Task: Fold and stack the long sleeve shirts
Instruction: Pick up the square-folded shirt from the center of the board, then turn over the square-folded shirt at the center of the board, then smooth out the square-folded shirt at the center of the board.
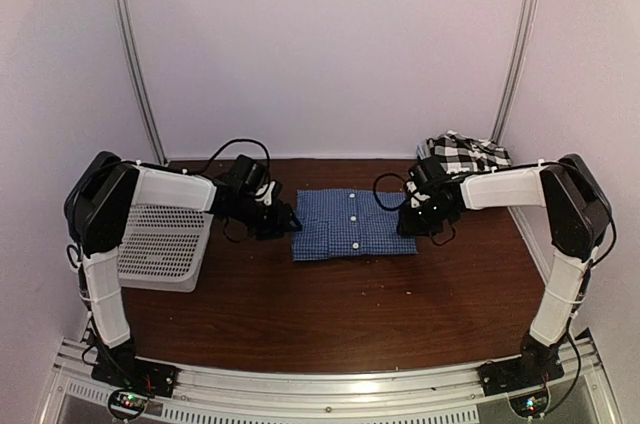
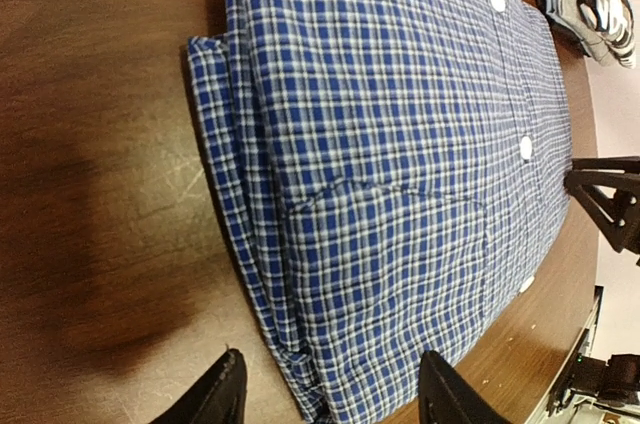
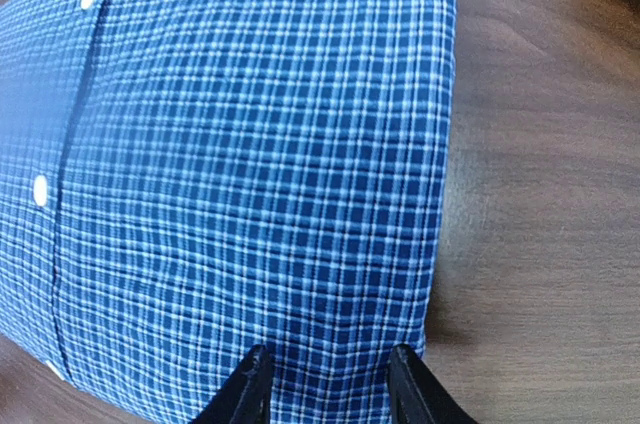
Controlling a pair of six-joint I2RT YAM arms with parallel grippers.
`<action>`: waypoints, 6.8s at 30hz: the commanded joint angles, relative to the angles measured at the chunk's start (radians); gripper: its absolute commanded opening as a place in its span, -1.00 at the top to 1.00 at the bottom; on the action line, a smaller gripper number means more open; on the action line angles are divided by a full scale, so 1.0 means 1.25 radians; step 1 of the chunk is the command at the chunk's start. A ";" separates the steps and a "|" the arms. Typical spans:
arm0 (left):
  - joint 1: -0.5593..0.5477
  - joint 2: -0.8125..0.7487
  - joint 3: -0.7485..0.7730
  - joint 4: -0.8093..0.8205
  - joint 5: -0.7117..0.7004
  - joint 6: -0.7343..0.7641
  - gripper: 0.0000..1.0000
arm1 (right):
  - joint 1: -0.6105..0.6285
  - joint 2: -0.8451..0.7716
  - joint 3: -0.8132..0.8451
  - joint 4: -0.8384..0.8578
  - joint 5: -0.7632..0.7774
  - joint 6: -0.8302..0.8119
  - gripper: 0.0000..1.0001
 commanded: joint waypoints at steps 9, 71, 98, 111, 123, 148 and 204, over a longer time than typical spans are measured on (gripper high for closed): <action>-0.004 0.053 0.031 0.046 -0.026 -0.013 -0.12 | 0.004 -0.032 -0.072 0.067 -0.016 0.022 0.17; 0.162 -0.287 0.192 -0.417 0.082 0.277 1.00 | 0.340 0.399 0.483 0.058 0.004 0.171 0.34; 0.097 -0.135 0.362 -0.336 0.193 0.224 1.00 | 0.299 0.411 0.390 0.615 -0.268 0.385 0.16; -0.026 -0.034 0.411 -0.338 0.112 0.201 1.00 | 0.166 0.039 0.061 0.481 -0.176 0.355 0.07; -0.265 0.335 0.785 -0.298 -0.001 0.036 0.03 | -0.005 -0.214 -0.167 0.203 -0.104 0.173 -0.40; 0.060 0.003 0.139 -0.195 -0.067 0.154 -0.04 | 0.120 0.072 -0.010 0.159 -0.016 0.148 -0.21; -0.055 -0.042 0.133 -0.250 -0.171 0.110 0.40 | 0.104 -0.086 0.001 -0.067 0.100 0.027 0.14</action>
